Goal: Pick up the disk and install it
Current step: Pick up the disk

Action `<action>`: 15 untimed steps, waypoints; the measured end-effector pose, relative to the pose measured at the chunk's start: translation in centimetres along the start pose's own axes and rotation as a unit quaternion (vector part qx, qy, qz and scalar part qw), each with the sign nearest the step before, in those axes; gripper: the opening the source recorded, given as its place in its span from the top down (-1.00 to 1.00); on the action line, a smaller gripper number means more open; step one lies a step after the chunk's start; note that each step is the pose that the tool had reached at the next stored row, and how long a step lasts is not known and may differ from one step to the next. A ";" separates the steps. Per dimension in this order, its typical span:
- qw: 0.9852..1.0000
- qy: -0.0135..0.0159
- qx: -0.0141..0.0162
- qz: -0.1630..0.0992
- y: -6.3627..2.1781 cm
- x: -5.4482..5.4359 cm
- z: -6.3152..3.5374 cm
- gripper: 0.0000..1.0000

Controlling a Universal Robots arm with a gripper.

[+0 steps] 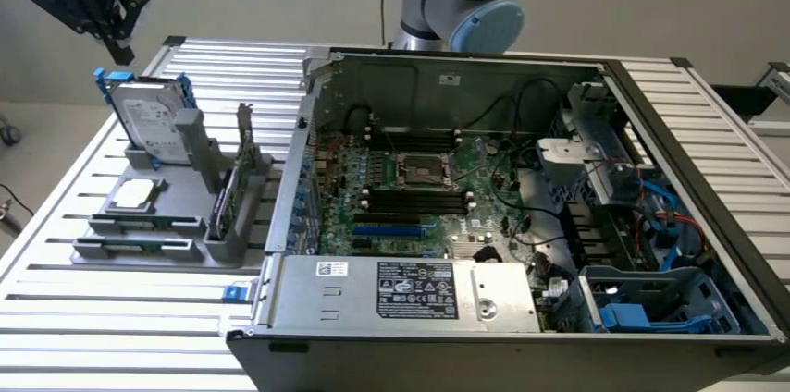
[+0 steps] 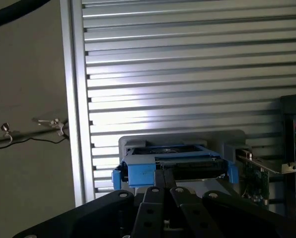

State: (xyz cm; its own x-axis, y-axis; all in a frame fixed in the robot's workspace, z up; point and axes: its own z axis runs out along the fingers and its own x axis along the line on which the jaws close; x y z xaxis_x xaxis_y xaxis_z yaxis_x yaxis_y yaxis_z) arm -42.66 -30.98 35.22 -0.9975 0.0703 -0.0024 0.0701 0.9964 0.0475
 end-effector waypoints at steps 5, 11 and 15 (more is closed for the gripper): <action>1.000 0.000 0.000 -0.003 0.10 0.1 0.06 0.79; 0.998 0.003 0.000 -0.057 0.09 0.1 0.15 0.79; 0.996 0.005 0.000 -0.093 0.09 0.1 0.23 0.79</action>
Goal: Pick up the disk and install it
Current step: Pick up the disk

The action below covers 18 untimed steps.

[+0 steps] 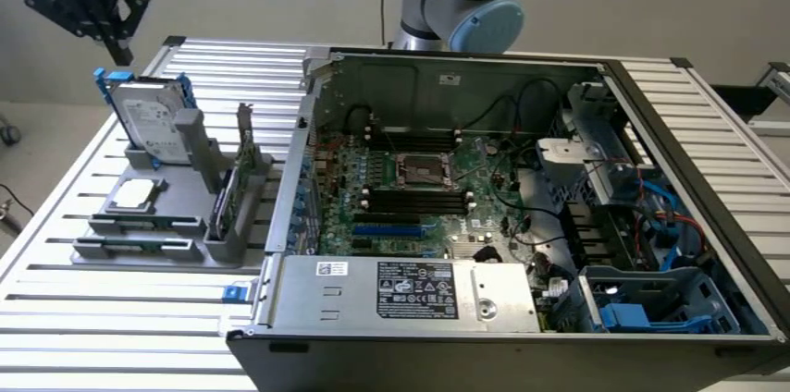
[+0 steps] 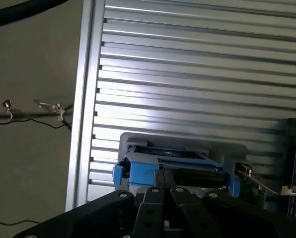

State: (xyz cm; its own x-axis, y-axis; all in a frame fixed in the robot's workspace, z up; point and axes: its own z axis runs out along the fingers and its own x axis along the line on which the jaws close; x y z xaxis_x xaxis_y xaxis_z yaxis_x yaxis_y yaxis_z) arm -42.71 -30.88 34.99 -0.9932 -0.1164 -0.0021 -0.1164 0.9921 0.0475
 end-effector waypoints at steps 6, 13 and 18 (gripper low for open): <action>0.999 0.002 0.000 -0.054 -0.01 0.0 0.11 0.79; 0.993 0.006 0.000 -0.118 -0.02 0.0 0.43 0.79; 0.987 0.008 0.000 -0.162 -0.03 0.0 0.67 0.79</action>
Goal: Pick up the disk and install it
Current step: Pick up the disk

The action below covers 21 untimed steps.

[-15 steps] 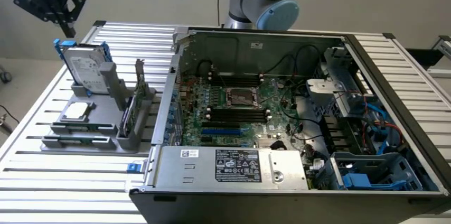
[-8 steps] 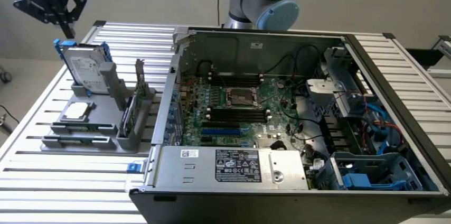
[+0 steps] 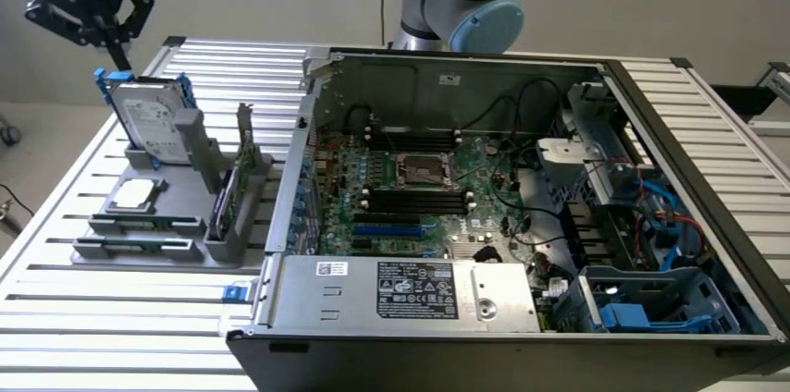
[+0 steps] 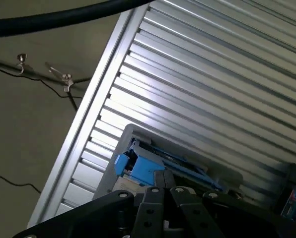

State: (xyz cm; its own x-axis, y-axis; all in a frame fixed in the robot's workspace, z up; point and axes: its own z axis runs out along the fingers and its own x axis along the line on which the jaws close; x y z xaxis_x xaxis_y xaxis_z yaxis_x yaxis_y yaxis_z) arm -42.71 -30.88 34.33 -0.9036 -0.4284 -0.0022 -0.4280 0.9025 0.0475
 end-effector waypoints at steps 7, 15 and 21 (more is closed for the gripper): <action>0.998 0.003 0.000 -0.064 -0.02 0.0 0.31 0.79; 0.991 0.006 0.000 -0.136 0.02 0.0 -0.52 0.79; 0.982 0.009 0.000 -0.190 0.09 0.0 -2.00 0.79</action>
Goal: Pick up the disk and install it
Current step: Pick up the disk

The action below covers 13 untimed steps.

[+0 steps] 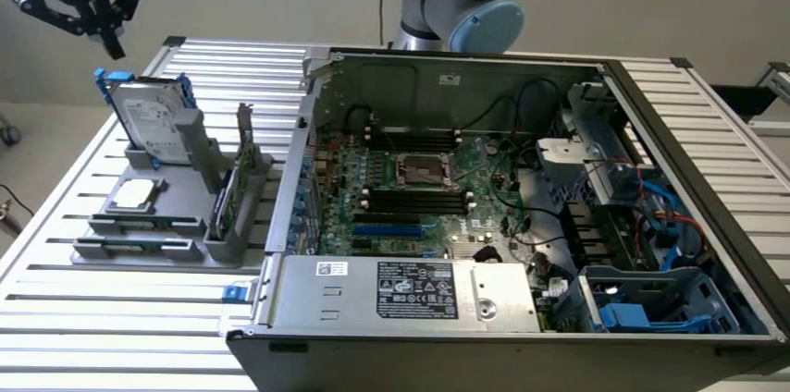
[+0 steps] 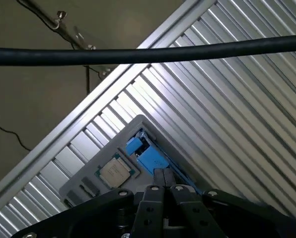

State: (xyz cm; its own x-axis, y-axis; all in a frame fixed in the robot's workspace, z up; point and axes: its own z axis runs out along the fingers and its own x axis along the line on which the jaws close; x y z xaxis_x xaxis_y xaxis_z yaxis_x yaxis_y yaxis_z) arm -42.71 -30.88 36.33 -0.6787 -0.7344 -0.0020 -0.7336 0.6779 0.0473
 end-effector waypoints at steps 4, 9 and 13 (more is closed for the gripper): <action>0.999 0.002 0.000 -0.036 0.01 0.0 -0.30 0.79; 0.997 0.004 0.000 -0.081 0.01 0.0 -0.28 0.79; 0.993 0.006 0.000 -0.118 0.00 0.0 -0.14 0.79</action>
State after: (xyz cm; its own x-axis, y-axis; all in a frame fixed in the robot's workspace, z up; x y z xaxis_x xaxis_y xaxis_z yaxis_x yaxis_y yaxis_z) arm -42.71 -30.88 36.47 -0.4877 -0.8730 -0.0018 -0.8721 0.4871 0.0473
